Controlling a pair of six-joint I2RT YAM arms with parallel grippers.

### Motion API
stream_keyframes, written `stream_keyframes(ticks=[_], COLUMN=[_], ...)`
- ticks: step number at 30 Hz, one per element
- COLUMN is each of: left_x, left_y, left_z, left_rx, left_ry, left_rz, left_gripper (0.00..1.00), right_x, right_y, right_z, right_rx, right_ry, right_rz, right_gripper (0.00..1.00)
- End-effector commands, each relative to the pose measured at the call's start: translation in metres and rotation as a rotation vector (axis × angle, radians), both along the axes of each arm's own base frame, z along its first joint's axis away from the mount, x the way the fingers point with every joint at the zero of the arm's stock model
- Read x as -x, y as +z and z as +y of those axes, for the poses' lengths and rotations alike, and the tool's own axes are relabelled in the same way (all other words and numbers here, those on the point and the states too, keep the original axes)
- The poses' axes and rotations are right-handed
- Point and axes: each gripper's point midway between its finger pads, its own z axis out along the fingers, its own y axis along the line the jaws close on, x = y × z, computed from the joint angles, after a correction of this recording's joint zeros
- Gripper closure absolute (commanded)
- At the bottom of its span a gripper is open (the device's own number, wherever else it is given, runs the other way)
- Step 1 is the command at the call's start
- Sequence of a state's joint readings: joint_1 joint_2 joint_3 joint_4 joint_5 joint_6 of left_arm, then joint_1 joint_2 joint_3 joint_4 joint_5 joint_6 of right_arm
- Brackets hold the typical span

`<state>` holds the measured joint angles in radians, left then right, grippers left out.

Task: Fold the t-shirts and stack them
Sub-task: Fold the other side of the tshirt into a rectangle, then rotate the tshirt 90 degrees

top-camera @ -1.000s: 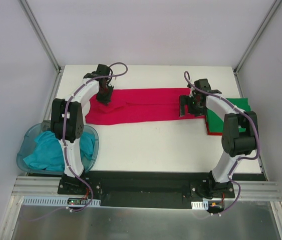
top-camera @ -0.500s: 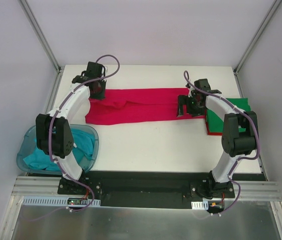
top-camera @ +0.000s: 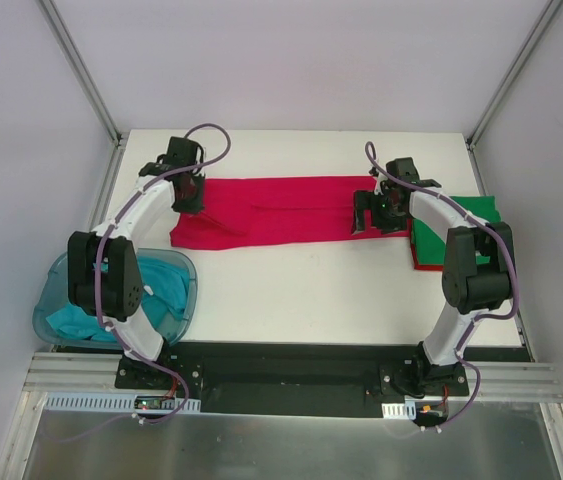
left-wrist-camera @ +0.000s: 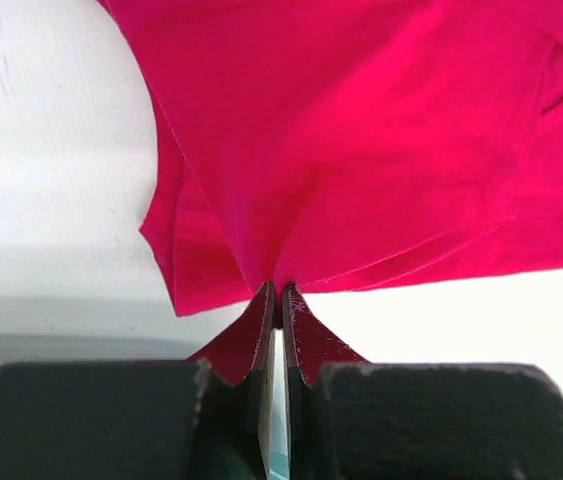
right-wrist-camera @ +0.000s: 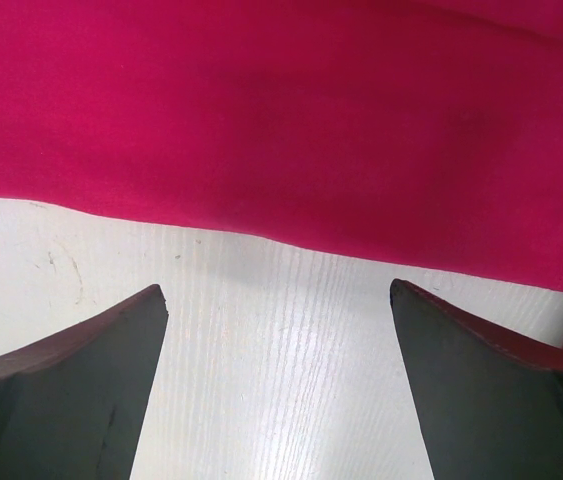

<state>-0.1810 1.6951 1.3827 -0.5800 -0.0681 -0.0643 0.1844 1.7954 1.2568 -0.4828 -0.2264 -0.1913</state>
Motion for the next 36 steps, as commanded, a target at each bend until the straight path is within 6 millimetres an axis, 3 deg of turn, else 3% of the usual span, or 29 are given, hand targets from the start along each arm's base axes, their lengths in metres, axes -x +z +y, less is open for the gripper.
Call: stream_keyframes(ticks=[1, 5, 7, 8, 9, 10, 11, 16, 20, 26, 30, 33, 36], left_x=[0.017, 0.031, 0.035, 0.035, 0.034, 0.032, 0.029, 0.016, -0.007, -0.046, -0.067, -0.085, -0.105], left_y=[-0.003, -0.016, -0.012, -0.009, -0.004, 0.0, 0.004, 0.024, 0.021, -0.017, -0.045, -0.054, -0.062], left_z=[0.005, 0.012, 0.006, 0.005, 0.006, 0.009, 0.01, -0.02, -0.039, -0.075, -0.081, -0.086, -0.086], left_rx=[0.002, -0.029, 0.006, 0.016, 0.013, 0.003, -0.003, 0.144, 0.242, 0.43, 0.466, 0.486, 0.489], left_ry=[0.035, 0.051, 0.043, 0.041, 0.044, 0.061, 0.073, 0.021, 0.045, 0.165, 0.261, 0.293, 0.319], left_rz=[0.014, 0.053, 0.048, 0.041, 0.028, 0.012, -0.001, -0.02, 0.001, 0.087, 0.125, 0.12, 0.111], left_gripper=[1.0, 0.86, 0.75, 0.63, 0.42, 0.09, 0.01, 0.01, 0.01, 0.01, 0.01, 0.01, 0.01], right_x=[-0.011, -0.011, -0.011, -0.011, -0.011, -0.011, -0.011, -0.013, -0.023, -0.076, -0.11, -0.124, -0.122], right_y=[0.021, 0.021, 0.02, 0.021, 0.021, 0.021, 0.021, 0.023, 0.026, 0.033, 0.025, 0.013, -0.002], right_z=[0.008, 0.007, 0.006, 0.005, 0.005, 0.004, 0.004, 0.002, 0.004, 0.018, 0.02, 0.015, 0.013], right_rx=[-0.033, -0.029, -0.023, -0.021, -0.017, -0.014, -0.014, -0.005, -0.019, -0.067, -0.036, 0.015, 0.025], right_ry=[0.004, -0.001, -0.007, -0.008, -0.009, -0.012, -0.012, -0.02, -0.045, -0.097, -0.09, -0.094, -0.097], right_rz=[-0.052, -0.051, -0.049, -0.053, -0.052, -0.053, -0.053, -0.059, -0.06, -0.056, -0.026, 0.012, 0.058], right_gripper=[0.04, 0.04, 0.04, 0.04, 0.04, 0.04, 0.04, 0.04, 0.04, 0.04, 0.04, 0.04, 0.04])
